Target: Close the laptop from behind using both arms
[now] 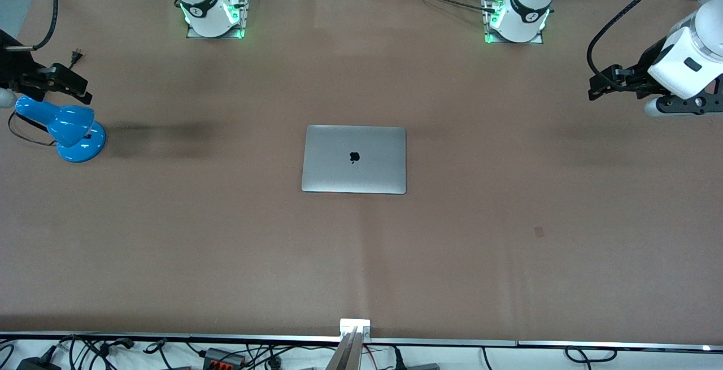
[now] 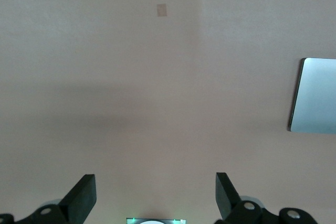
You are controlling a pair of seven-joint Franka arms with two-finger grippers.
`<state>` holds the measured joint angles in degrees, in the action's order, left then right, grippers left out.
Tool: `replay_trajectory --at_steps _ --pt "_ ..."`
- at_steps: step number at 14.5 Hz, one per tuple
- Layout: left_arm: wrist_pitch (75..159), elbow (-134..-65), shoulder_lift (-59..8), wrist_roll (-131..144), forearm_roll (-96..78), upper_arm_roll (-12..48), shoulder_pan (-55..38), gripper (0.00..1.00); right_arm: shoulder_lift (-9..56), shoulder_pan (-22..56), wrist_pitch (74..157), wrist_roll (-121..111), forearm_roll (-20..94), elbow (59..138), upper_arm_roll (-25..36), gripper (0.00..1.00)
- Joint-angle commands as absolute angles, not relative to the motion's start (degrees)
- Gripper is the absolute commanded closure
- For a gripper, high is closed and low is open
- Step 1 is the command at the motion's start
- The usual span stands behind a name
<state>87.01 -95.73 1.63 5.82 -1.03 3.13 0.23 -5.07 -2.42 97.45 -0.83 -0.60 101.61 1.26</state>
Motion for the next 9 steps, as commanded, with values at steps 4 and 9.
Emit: replay_trajectory --at_steps 4,9 --pt "85.96 -93.78 0.62 5.01 -1.14 3.43 0.53 0.0 -5.27 -5.0 98.26 -1.67 -0.7 102.04 -1.83 0.0" --pt "85.96 -93.78 0.53 5.01 -1.14 3.43 0.53 0.0 -5.54 -5.62 97.65 -1.93 -0.62 102.04 -2.46 0.0"
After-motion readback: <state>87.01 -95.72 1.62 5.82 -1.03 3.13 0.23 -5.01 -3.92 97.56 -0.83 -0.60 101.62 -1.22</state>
